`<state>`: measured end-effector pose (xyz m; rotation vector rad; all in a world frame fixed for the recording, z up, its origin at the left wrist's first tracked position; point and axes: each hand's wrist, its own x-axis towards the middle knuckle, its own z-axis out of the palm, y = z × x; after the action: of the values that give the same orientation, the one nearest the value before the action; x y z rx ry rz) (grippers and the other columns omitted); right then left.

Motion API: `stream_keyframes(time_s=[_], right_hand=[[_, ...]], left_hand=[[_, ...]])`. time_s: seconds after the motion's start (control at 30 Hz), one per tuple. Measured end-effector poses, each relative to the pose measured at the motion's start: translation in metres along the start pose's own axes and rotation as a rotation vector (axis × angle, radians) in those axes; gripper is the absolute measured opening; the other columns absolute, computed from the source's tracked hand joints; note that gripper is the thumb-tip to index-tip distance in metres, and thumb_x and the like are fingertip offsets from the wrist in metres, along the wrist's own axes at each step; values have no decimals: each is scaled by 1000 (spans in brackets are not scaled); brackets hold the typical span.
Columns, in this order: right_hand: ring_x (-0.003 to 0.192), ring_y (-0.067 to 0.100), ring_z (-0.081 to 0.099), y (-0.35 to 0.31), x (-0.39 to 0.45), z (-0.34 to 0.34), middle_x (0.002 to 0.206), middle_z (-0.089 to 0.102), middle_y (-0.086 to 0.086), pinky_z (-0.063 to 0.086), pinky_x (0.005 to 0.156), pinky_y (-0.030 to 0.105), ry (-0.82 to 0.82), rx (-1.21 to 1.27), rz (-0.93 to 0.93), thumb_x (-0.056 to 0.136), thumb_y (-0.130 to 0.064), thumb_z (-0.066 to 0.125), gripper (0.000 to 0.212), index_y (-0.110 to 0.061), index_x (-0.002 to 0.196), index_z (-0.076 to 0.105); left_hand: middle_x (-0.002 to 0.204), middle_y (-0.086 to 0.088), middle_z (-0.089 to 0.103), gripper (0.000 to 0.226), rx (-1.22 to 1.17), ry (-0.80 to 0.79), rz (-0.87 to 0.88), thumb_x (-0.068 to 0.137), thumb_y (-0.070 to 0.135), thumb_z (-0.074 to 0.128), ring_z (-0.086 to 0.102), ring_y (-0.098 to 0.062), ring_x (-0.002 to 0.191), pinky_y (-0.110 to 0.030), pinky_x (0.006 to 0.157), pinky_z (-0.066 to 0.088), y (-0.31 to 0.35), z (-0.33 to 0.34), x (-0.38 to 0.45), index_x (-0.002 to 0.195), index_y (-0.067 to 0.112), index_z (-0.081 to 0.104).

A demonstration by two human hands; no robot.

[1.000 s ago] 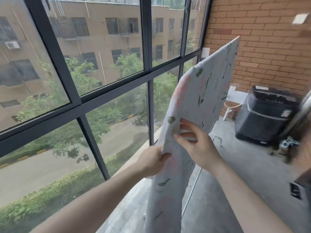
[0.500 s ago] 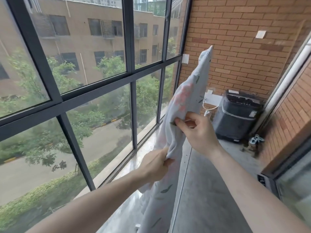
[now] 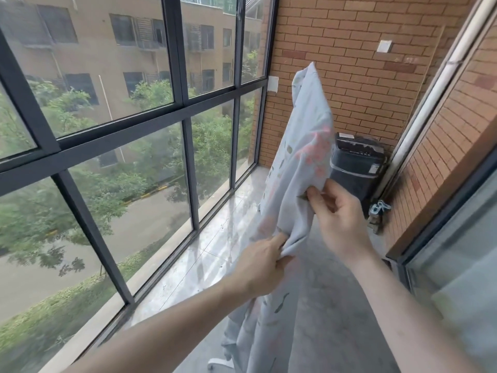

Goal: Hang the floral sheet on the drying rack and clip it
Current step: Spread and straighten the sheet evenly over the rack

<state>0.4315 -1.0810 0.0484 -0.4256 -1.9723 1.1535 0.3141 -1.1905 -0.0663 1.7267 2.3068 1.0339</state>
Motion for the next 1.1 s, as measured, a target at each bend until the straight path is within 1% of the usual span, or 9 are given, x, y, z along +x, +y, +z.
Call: stream_keyframes(time_s=[0.17,0.33,0.47,0.6,0.73,0.83,0.93,1.03,1.1], right_hand=[[96,10,73,4,-16,12,98,77,-9,57,79,23,8,-1,39,101,-26,65,16,-23,113,74],[105,4,68,5,-33,30,111,74,-12,55,85,18,130,1,62,99,-31,65,30,-22,127,68],[116,7,64,2,-51,30,128,67,-8,51,90,16,255,12,37,100,-24,65,33,-18,133,63],[95,7,62,16,-88,45,109,65,3,51,82,25,475,-92,-46,100,-11,65,15,-14,115,62],[79,12,63,28,-125,116,90,64,-1,49,72,22,345,-180,-44,96,-12,64,5,-17,97,64],[76,13,69,47,-140,185,85,71,-9,54,69,25,211,-147,191,93,-7,73,18,-25,94,70],[89,15,71,84,-153,239,101,73,-15,60,76,41,114,-74,526,93,-13,72,24,-36,101,69],[92,15,73,113,-167,277,109,72,-20,59,86,52,142,-16,720,93,-17,73,24,-37,106,69],[91,18,74,120,-174,296,110,72,-17,61,79,49,201,30,792,92,-21,75,23,-38,106,68]], left_hand=[[102,7,68,34,-107,-100,-143,89,44,61,64,-20,92,-47,78,54,-19,-4,-11,117,26,53],[118,17,66,61,-172,-277,-130,82,46,81,62,-4,104,-31,87,57,-43,-27,-28,135,43,51],[117,17,68,53,-276,-311,-222,85,47,82,66,-1,98,-28,84,59,-84,-61,-50,132,37,59],[109,17,71,30,-240,-262,-344,93,37,75,69,-3,93,-29,82,59,-135,-88,-78,121,33,65],[110,20,70,25,-195,-312,-398,93,39,72,67,3,95,-23,79,57,-182,-107,-113,118,39,65],[111,22,70,23,-201,-356,-437,94,40,71,68,4,97,-24,80,57,-226,-128,-139,116,40,65],[111,23,70,20,-201,-398,-473,94,40,70,68,6,97,-25,83,57,-266,-147,-162,114,42,65],[111,23,70,20,-205,-439,-501,94,39,70,68,7,95,-25,83,58,-302,-161,-173,113,41,65],[113,24,70,20,-211,-469,-497,94,40,70,67,8,95,-23,83,57,-319,-166,-171,113,41,65]])
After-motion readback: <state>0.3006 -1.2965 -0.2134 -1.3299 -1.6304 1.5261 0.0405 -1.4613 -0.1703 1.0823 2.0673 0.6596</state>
